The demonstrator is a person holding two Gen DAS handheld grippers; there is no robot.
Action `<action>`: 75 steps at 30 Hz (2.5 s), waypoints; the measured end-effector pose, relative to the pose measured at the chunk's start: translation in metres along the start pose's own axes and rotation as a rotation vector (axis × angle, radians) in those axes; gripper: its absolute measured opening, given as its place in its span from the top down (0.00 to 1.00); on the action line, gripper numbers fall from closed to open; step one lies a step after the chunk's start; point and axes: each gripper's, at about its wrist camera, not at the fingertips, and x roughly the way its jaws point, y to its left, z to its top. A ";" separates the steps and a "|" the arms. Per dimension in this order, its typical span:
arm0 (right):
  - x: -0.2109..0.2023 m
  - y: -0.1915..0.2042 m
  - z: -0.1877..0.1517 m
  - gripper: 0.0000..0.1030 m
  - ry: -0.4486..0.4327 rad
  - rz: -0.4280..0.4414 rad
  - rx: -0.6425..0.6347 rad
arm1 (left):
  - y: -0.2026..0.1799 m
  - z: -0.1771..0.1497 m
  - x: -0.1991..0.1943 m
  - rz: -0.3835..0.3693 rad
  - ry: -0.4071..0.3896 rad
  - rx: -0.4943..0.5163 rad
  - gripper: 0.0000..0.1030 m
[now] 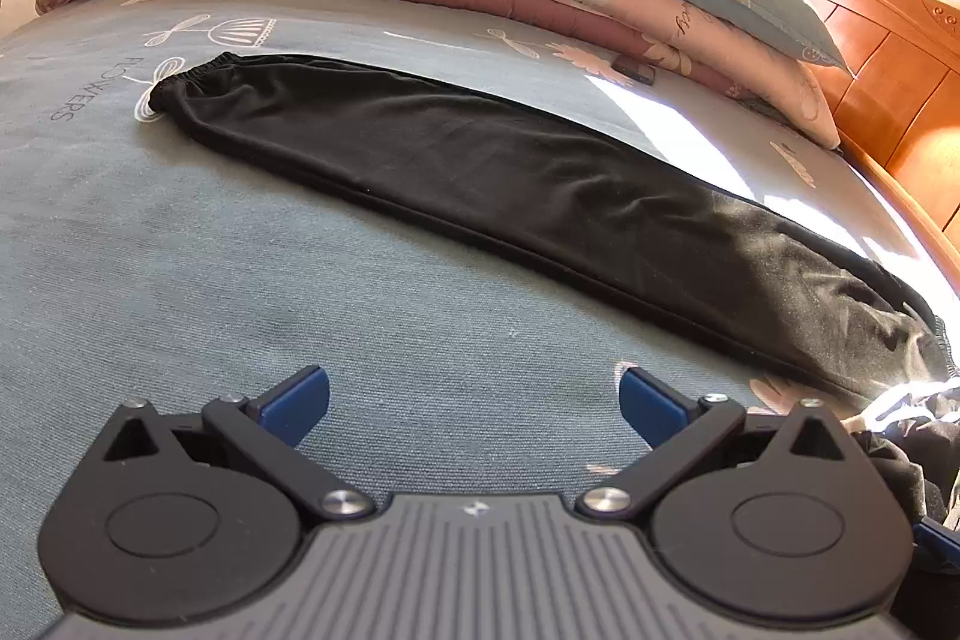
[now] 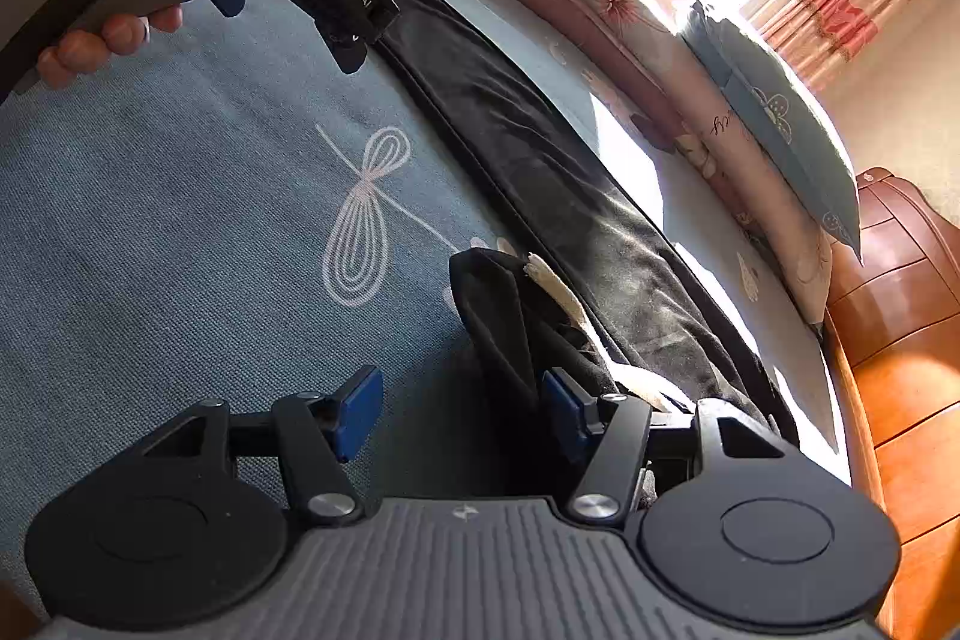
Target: Fold clothes
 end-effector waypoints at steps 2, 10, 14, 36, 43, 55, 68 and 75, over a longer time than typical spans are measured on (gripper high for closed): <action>0.006 0.002 -0.001 0.38 0.008 -0.012 -0.012 | -0.001 0.000 0.001 0.003 0.001 0.006 0.01; 0.019 0.013 0.001 0.38 0.017 -0.013 -0.052 | -0.001 0.001 0.002 0.002 0.005 0.005 0.01; 0.021 0.012 0.005 0.48 0.019 -0.029 -0.050 | 0.001 0.001 0.001 0.004 0.003 -0.003 0.01; -0.069 -0.132 0.032 0.96 -0.227 0.267 0.400 | 0.005 0.003 -0.006 -0.026 -0.009 -0.025 0.01; -0.032 -0.153 0.044 0.84 -0.163 0.211 0.477 | 0.007 0.004 -0.005 -0.018 -0.006 -0.035 0.01; 0.018 -0.118 0.046 0.58 -0.091 -0.156 0.294 | 0.005 0.004 -0.007 -0.076 -0.006 -0.023 0.01; 0.000 -0.022 0.018 0.58 -0.142 0.315 0.062 | 0.010 0.005 -0.004 -0.038 -0.002 -0.045 0.01; 0.041 -0.020 0.022 0.57 -0.110 0.342 -0.009 | 0.008 0.004 0.001 -0.028 0.011 -0.041 0.01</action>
